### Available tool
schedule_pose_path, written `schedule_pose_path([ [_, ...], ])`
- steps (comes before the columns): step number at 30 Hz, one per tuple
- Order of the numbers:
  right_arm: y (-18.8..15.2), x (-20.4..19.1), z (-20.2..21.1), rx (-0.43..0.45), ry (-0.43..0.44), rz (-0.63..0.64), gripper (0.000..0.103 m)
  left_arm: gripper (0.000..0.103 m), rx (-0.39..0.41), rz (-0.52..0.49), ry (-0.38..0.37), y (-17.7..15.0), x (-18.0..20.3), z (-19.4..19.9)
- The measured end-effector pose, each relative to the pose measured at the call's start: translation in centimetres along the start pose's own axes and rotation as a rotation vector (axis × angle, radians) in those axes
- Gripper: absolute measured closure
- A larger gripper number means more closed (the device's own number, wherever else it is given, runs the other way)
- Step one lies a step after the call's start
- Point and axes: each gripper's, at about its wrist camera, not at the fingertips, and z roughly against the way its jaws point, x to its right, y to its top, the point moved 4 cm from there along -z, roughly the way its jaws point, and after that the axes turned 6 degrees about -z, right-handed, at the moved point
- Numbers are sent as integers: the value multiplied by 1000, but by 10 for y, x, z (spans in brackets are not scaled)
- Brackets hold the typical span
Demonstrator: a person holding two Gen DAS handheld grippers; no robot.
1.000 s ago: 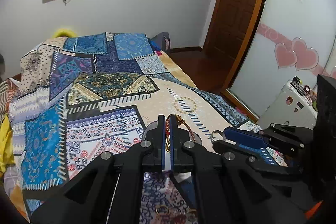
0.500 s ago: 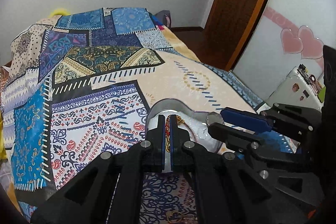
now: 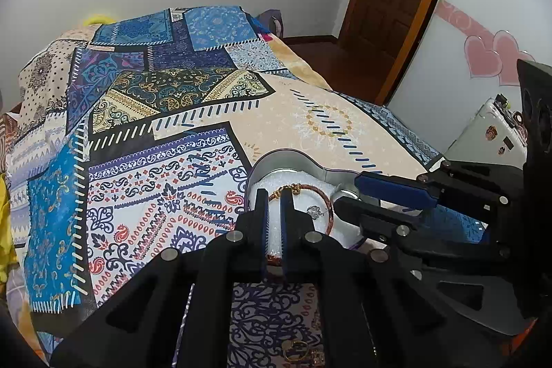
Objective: Organize jewelry
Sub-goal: 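Carry the bracelet and ring into the heart tin and release both, then move both open tools back to the remaining jewelry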
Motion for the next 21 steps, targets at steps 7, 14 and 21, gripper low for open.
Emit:
schedule_pose_path([
  [7,-1,1,1,-17,-12,-4,83,90,15,5,18,-2,-2,15],
  [14,-2,-2,20,12,-22,-8,73,82,29,5,54,-9,-1,37],
  [21,-2,-6,47,55,-29,-14,72,68,48,19,63,-19,1,65],
])
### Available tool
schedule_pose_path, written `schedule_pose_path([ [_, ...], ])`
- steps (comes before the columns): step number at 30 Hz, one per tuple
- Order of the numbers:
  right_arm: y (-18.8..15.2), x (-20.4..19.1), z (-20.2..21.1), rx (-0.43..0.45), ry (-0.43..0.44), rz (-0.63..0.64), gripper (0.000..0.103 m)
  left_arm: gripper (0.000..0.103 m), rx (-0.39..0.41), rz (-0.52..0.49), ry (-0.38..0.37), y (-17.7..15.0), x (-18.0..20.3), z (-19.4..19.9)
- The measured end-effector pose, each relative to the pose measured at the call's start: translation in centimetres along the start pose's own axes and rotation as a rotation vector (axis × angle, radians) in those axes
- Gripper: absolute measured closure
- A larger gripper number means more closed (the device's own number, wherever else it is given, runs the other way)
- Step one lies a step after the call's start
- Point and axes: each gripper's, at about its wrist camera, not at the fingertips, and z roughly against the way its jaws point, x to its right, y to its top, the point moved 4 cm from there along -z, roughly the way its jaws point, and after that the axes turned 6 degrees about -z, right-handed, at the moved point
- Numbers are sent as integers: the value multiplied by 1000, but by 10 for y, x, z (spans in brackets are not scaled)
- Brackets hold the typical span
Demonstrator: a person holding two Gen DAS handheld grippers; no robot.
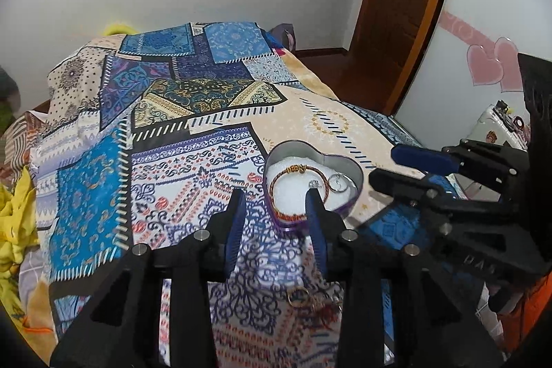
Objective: Organize jewelry
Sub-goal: 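Move both open tools back to the remaining jewelry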
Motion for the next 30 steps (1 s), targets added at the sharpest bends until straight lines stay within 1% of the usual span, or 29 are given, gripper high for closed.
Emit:
schedule_pose_path([
  [6,-2,-3,22,31,2,-10,72,66,9,11,9,-10,4,24],
  [9,-5,-6,32,42,7,-11,71,63,10,9,17,-17,7,35],
  [15,-16,-12,40,39,19,-6,71,62,-7,27,25,-35,6,48],
  [20,-30,-16,36,11,30,4,71,62,-39,47,28,-52,3,48],
  [25,-50,-22,23,-49,46,18,71,62,-74,55,29,-69,3,43],
  [30,-69,-35,6,-113,60,63,71,62,-97,50,25,-83,5,40],
])
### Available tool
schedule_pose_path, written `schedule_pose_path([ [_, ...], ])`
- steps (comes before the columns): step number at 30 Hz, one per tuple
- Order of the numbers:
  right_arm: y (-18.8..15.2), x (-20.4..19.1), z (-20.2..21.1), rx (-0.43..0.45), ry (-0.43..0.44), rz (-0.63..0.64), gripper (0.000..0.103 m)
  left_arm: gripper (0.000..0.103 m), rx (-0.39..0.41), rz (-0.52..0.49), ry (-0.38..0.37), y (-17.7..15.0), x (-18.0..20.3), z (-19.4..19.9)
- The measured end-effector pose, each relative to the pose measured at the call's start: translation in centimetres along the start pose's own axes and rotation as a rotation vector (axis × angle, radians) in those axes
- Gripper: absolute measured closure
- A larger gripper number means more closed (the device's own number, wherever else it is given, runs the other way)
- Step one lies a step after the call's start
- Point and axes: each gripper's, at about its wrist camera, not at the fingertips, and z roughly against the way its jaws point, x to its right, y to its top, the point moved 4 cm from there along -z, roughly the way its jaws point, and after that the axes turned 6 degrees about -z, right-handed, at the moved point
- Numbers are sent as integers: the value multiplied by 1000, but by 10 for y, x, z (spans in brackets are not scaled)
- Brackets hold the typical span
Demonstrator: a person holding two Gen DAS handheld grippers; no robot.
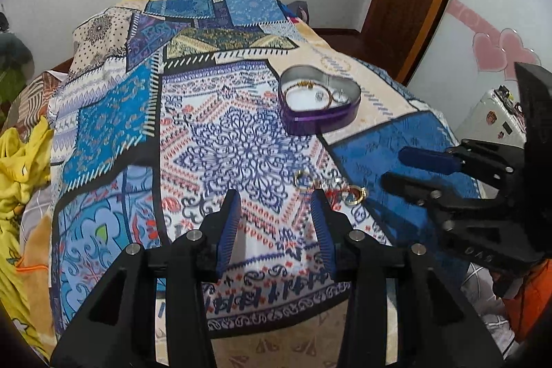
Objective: Organize jewelry
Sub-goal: 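Move both open tools back to the remaining jewelry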
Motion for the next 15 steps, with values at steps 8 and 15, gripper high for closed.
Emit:
schedule_pose_path([
  [8,-13,-11,-27,-81,12,56,71,62,-26,1,-9,-11,-1,-8],
  [15,-16,-17,-29,-62,14,93,88,62,-40,6,-12,-11,-4,-17],
])
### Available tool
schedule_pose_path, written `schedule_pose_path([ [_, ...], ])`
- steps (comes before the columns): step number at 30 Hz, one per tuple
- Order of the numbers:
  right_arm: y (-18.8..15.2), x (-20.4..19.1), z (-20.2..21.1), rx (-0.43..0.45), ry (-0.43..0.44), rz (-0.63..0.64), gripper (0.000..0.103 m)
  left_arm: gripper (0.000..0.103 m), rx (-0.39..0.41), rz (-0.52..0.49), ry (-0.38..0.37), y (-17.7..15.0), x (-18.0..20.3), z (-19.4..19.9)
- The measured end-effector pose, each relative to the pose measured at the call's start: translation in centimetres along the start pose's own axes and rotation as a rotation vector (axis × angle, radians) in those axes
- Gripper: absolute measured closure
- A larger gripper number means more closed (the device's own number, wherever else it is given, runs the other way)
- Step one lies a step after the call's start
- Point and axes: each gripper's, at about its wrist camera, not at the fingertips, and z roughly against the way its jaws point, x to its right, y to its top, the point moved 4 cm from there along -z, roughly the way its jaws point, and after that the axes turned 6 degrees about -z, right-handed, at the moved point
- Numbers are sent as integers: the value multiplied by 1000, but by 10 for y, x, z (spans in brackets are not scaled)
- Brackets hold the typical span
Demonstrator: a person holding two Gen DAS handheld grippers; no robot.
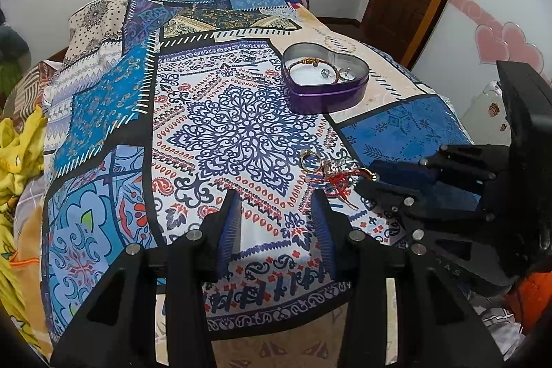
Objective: Organize jewelry
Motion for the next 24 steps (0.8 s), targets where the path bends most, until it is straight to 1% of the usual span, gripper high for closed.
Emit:
schedule_pose_path([
  [3,0,2,3,10,7,-4,94,62,2,-2,-3,2,0,-3],
  [4,1,3,5,13,10,-9,95,62,1,-4,-2,3,0,-4],
  [9,1,17,12,35,2,-45,95,62,2,-7,5,10,-1,-11],
  [16,1,38,21,63,-37,-87,95,62,-9,-4,-15,18,-1,-27],
  [18,3,43,22,71,-47,-101,95,64,-11,-13,-16,20,1,-31],
  [24,7,58,24,92,-50,-138,95,78,-45,-30,-37,25,6,-48],
])
